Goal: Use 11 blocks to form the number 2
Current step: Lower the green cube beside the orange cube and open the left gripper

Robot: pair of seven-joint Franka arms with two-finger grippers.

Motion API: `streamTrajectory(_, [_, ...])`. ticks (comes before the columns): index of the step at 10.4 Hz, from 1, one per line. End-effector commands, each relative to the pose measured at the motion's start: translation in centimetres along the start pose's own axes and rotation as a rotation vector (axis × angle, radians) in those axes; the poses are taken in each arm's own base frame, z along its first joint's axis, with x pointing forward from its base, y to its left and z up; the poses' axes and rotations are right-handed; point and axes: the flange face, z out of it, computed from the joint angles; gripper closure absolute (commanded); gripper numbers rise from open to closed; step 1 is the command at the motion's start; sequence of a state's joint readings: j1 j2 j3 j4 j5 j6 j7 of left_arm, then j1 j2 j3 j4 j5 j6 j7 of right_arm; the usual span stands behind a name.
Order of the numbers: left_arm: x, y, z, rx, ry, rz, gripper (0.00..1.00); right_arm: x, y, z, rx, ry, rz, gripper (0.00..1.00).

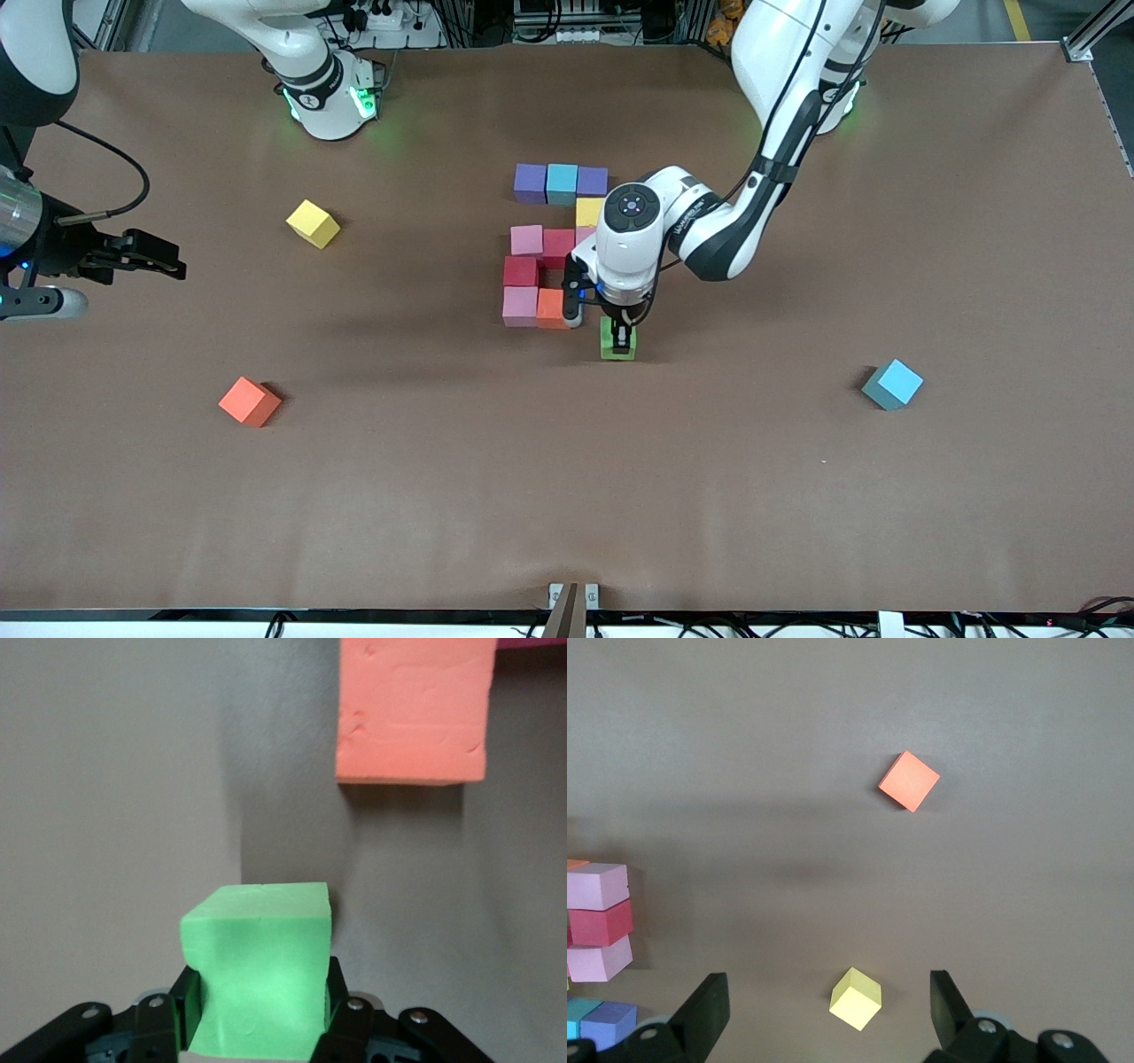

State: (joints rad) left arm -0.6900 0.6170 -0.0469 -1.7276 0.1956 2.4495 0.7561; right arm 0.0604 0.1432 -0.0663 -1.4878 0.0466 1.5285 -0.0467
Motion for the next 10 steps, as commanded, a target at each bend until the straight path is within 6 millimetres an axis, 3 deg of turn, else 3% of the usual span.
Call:
streamTrajectory(1, [0.6,1.1,0.5,0.009,-0.008,0.031,1.0,-0.3,0.3,-0.1,-0.009,-0.007,0.014,0.0])
streamTrajectory(4, [0.9,2.7,1.5,0.007,-0.003,0.057,1.0,-0.3,0.3,0.1,-0.009,-0.016,0.017,0.0])
streamTrajectory(10, [2.0,3.3,1.2,0.036,0.012,0.096,1.0,-0.4,0.4,0.1,-0.009,-0.017,0.02,0.0])
